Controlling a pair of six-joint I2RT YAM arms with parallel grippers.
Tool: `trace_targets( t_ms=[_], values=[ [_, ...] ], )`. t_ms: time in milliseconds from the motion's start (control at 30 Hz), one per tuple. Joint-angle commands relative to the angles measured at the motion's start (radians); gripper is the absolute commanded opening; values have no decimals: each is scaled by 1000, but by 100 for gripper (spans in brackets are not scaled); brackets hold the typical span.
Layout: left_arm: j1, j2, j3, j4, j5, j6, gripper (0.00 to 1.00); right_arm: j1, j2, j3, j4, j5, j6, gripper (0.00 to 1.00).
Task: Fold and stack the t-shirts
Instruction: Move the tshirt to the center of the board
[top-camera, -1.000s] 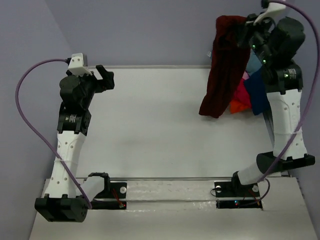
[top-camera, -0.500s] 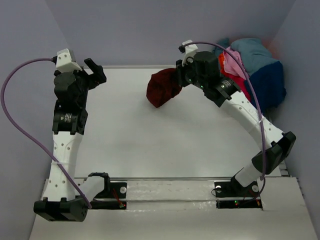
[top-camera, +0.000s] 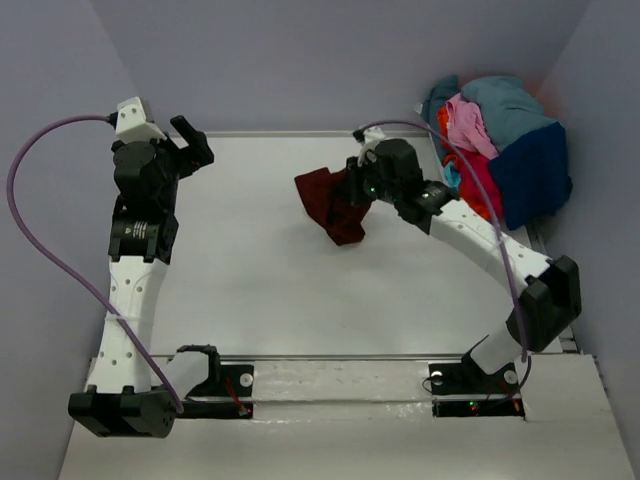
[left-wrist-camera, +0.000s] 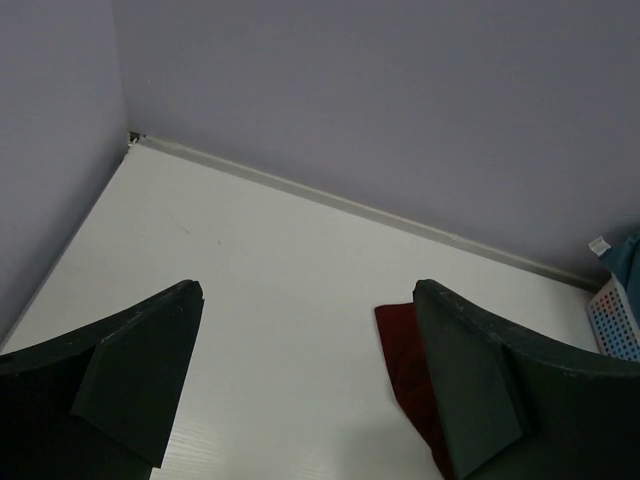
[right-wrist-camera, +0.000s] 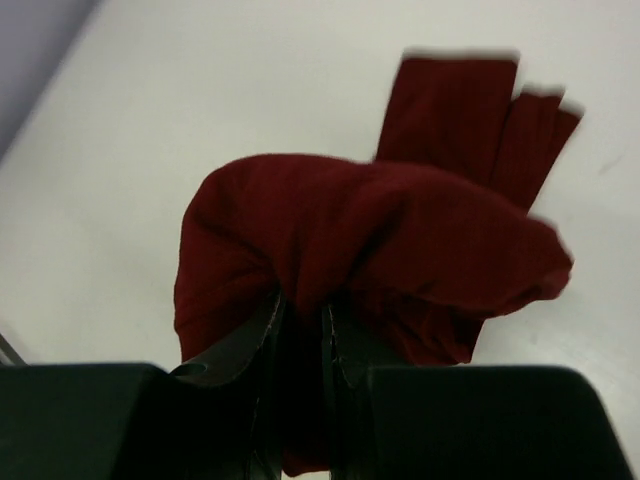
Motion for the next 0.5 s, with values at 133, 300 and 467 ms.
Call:
trace_targets(
  t_ms=[133, 300, 467],
  values=[
    [-3, 21, -71, 65, 41, -13, 99, 0, 253, -113, 70, -75, 75, 29],
    [-3, 38, -82, 61, 65, 2, 99, 0, 243, -43, 16, -69, 42, 100],
    [-3, 43, -107, 74, 135, 16, 99, 0, 202, 3, -51, -32, 3, 100]
  ],
)
